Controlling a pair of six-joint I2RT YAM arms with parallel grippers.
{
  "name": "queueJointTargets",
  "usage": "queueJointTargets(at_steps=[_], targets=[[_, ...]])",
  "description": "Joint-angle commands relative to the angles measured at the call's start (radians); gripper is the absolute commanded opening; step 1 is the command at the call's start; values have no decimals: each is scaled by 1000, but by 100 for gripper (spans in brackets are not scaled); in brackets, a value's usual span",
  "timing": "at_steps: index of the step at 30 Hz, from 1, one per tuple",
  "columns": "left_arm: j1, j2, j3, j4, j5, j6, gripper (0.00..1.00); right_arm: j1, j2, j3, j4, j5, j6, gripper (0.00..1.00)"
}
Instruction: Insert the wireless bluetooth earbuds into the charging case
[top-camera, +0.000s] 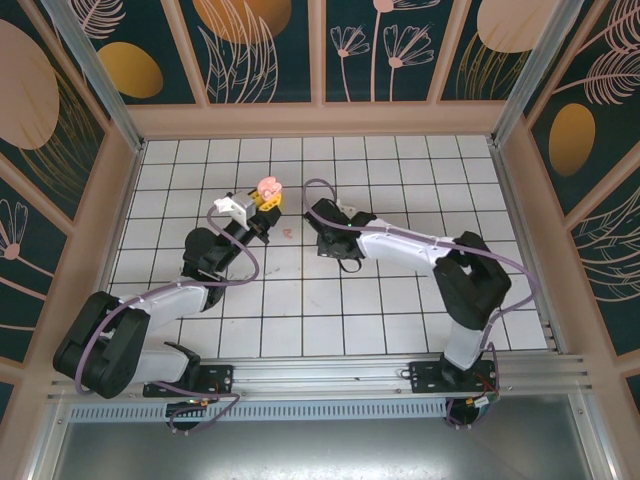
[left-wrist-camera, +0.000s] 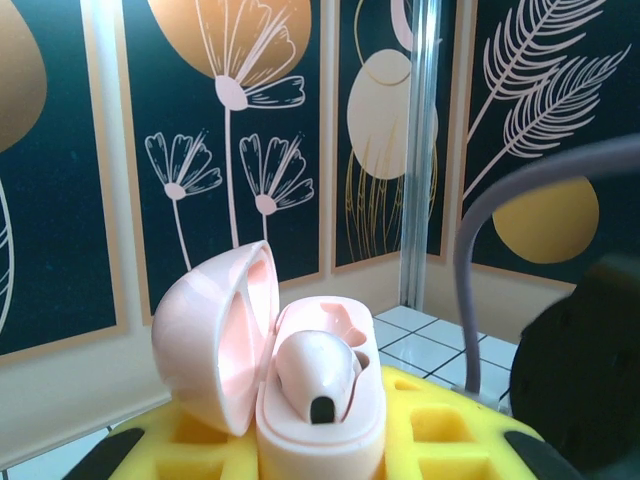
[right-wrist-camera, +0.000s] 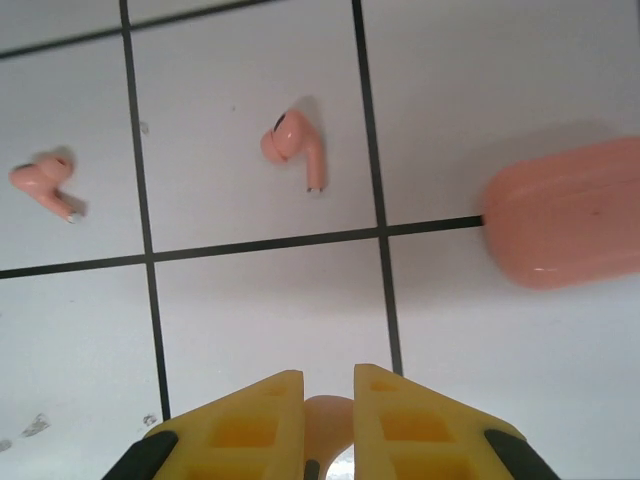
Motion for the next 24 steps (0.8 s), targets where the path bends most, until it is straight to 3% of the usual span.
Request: queueJointTargets(at_steps=[1,10,24], targets=[[8,-25,34,-20,40,-2,0,-15,-95,-11,-32,65,-41,15],[7,-20,80,-173,162,43,0,-31,-224,175,-83,111,-208,15],[-3,73,136,-232,285,26,0,34,-288,328,41,48,-414,17]])
